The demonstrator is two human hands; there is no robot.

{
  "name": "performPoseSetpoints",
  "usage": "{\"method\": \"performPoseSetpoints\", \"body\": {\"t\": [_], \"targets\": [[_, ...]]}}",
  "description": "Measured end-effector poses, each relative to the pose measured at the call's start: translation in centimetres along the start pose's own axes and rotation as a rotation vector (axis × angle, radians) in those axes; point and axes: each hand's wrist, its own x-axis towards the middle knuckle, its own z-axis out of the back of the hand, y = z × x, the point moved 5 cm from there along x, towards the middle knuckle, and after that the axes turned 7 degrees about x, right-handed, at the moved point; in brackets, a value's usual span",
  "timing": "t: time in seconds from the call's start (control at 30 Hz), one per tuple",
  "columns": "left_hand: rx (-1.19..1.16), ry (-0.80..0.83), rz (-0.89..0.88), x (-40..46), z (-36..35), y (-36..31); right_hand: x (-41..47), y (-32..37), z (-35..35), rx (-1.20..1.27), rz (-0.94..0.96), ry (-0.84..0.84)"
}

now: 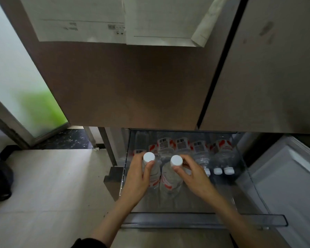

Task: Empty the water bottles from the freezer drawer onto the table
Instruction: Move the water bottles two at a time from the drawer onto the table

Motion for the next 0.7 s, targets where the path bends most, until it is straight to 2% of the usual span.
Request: {"method": "performPoseSetpoints", "body": {"t": [0.2, 0.4, 0.53, 0.7], "targets": [[0.007, -0.209, 0.079, -1.2, 2.9, -1.7, 0.2, 2.5, 0.1, 0.006, 0.178, -0.007], [-0.038, -0.467, 0.065, -3.6, 11.7, -6.8, -1.1, 12.3, 0.2, 0.074, 0.453, -0.038], [0.022, -0.630, 0.032, -7.6, 19.1, -9.1, -3.3, 19.9, -3.1, 0.085, 0.644, 0.078], [0.187, -0.778, 0.088, -16.2, 27.2, -8.1, -6.7, 26.3, -11.2, 0.151, 0.682, 0.241]]}}
